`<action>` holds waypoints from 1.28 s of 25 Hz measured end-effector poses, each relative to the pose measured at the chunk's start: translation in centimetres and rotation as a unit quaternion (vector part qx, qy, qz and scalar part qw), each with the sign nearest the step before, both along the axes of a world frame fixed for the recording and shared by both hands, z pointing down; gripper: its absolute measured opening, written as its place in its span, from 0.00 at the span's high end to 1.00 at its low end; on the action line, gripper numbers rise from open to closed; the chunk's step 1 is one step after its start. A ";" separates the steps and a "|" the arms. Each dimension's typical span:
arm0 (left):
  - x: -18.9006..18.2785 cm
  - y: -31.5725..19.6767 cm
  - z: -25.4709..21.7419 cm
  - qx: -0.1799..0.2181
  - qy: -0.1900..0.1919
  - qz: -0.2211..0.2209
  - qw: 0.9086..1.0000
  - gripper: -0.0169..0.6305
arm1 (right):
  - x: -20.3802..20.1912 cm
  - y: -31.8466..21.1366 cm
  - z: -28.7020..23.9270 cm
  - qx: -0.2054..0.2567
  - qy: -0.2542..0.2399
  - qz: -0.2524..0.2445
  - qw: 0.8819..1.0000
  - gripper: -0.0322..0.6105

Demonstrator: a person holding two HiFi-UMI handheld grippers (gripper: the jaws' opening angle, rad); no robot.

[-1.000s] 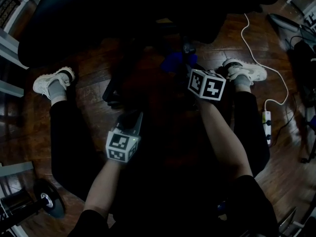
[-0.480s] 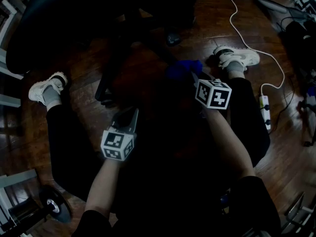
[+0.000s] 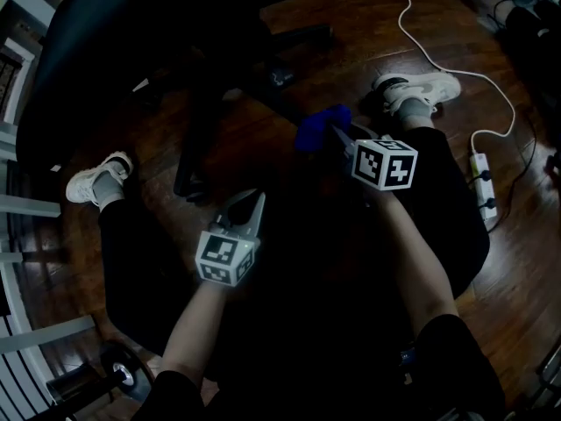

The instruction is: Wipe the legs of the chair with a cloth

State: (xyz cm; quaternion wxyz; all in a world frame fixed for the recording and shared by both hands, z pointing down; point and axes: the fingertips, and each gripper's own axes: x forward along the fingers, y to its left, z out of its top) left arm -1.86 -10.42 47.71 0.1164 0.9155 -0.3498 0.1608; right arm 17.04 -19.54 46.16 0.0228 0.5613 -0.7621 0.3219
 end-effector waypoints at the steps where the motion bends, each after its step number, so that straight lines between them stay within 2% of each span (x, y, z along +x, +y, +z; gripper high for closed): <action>1: 0.5 -0.3 -0.4 0.005 -0.006 0.005 1.000 0.97 | -0.6 -0.8 -0.8 0.012 -0.021 -0.020 1.000 0.84; 3: 1.2 -1.3 -1.4 0.012 -0.015 0.008 1.000 0.97 | -1.7 -2.5 -2.5 0.041 -0.044 -0.057 0.997 0.84; 6: 2.2 -2.1 -2.5 0.015 -0.031 0.013 0.999 0.97 | -2.2 -5.6 -5.3 0.092 -0.054 -0.095 0.990 0.84; 9: 4.0 -2.4 -2.3 0.010 -0.038 0.011 0.999 0.97 | -0.3 -8.8 -6.9 0.129 -0.038 -0.110 0.985 0.84; 14: 3.5 -3.0 -1.8 -0.014 -0.053 -0.014 0.998 0.97 | 1.1 -13.6 -5.4 0.151 0.005 -0.126 0.980 0.84; 17: 2.3 -3.2 -1.4 -0.031 -0.057 -0.034 0.997 0.97 | -1.7 -15.8 -3.5 0.138 -0.020 -0.171 0.975 0.84; 20: 1.0 -3.8 -1.2 -0.039 -0.060 -0.058 0.996 0.97 | -5.5 -17.2 -1.0 0.103 -0.049 -0.215 0.970 0.84; 23: 0.6 -4.2 -1.3 -0.033 -0.057 -0.071 0.995 0.97 | -8.5 -16.2 1.1 0.071 -0.050 -0.282 0.955 0.84; 25: 0.7 -4.2 -1.4 -0.029 -0.053 -0.071 0.996 0.97 | -8.9 -15.3 1.6 0.059 -0.043 -0.310 0.948 0.84; 29: 1.6 -3.8 -1.3 -0.022 -0.053 -0.058 0.997 0.97 | -8.8 -12.9 1.1 0.029 -0.071 -0.355 0.932 0.84; 32: 2.3 -3.3 -1.6 -0.017 -0.045 -0.053 0.997 0.97 | -8.3 -11.0 1.4 0.009 -0.047 -0.377 0.925 0.84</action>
